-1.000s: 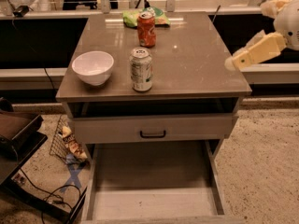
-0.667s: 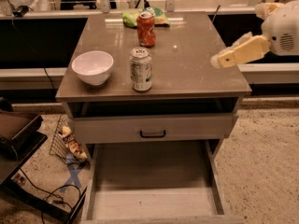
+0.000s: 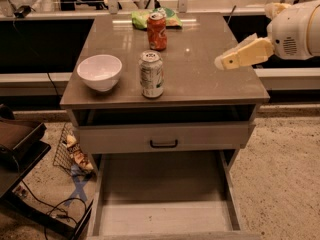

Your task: Place coke can into middle drawer

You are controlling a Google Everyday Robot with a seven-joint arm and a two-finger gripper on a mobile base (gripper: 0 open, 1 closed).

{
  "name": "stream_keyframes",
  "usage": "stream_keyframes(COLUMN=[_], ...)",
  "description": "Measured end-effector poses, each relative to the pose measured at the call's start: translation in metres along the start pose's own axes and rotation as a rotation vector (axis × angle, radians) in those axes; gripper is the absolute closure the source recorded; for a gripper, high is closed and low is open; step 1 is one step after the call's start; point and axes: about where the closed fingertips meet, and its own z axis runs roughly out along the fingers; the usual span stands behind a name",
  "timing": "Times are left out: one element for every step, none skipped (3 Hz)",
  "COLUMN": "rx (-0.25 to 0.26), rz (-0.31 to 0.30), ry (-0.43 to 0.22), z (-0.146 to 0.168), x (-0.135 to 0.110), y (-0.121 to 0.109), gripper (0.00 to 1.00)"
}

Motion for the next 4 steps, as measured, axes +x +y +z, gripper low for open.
stream_keyframes(rx=[-0.042, -0.06, -0.07, -0.097], rz=[0.0, 0.048, 0.055, 0.089], ry=[-0.119, -0.247, -0.274, -0.294], z=[0.061, 0.176, 0.239, 0.284], x=[-0.027, -0.035, -0.041, -0.042], y=[0.002, -0.026, -0.039, -0.043], gripper=[0.0, 0.0, 0.0, 0.0])
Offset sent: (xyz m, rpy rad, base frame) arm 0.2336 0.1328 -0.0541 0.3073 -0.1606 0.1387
